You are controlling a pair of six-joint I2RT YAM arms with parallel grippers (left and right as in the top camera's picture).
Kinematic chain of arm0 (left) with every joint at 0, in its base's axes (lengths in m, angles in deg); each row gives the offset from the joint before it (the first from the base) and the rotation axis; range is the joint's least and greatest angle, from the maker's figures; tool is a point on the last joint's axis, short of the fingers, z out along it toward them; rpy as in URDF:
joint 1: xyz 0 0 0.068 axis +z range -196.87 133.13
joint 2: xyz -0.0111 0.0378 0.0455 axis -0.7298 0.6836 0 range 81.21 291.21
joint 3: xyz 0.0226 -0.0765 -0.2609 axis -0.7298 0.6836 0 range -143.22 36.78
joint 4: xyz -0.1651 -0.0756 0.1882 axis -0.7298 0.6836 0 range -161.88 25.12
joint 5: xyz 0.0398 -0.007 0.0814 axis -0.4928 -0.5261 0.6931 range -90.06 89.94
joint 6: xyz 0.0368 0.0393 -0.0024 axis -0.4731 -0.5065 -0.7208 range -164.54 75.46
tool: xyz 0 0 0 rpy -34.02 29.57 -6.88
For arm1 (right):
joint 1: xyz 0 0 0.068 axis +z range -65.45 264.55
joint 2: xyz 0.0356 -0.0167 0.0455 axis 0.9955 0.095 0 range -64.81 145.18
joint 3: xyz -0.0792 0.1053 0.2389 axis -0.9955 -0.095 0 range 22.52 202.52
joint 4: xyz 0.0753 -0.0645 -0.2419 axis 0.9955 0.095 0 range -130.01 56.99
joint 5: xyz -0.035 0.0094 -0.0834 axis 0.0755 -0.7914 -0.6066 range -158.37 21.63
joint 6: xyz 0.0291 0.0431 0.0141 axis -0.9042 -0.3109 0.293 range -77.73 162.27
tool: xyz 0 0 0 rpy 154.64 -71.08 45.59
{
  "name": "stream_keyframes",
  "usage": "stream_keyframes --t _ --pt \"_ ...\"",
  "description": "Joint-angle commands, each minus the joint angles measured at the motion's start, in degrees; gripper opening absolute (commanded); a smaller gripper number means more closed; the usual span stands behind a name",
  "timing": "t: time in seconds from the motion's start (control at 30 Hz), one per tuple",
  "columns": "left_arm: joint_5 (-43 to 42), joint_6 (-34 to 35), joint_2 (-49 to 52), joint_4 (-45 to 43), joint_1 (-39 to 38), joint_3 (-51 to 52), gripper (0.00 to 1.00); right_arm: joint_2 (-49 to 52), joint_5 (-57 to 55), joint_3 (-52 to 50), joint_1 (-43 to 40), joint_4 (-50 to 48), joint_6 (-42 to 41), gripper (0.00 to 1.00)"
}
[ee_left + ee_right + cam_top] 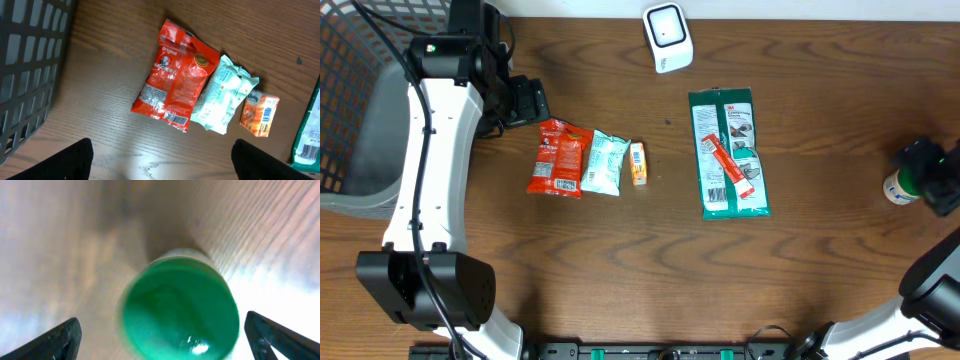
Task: Scan the item barcode
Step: 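Release the jar and move the right gripper over the red stick packet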
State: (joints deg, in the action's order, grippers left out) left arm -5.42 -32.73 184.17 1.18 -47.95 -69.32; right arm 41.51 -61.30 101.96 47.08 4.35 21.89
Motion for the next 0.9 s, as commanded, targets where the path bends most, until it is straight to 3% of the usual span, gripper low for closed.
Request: stream_keyframes --t 0.0,0.13,0.3,0.43,0.57,0.77,0.87 --pt "0.9 -0.1 0.1 0.1 0.1 0.0 0.89 -6.6 1.0 9.8 -0.3 5.7 2.4 0.99" --pt "0.9 -0.1 0.1 0.1 0.1 0.0 0.89 -9.2 1.0 18.1 2.1 16.5 7.4 0.99" --pt "0.9 -0.1 0.1 0.1 0.1 0.0 0.89 -10.6 5.6 21.3 8.0 23.7 13.2 0.98" --pt "0.9 -0.1 0.1 0.1 0.1 0.0 0.89 -10.4 11.9 20.8 15.6 26.3 20.4 0.88" --pt "0.9 -0.1 0.1 0.1 0.1 0.0 0.89 -10.3 11.5 18.1 25.9 25.2 22.8 0.71" --pt "0.9 -0.1 0.1 0.1 0.1 0.0 0.89 -10.3 6.8 11.0 38.1 19.0 22.8 0.22" --pt "0.9 -0.1 0.1 0.1 0.1 0.0 0.89 -10.3 3.9 5.2 43.4 11.9 22.9 0.09"
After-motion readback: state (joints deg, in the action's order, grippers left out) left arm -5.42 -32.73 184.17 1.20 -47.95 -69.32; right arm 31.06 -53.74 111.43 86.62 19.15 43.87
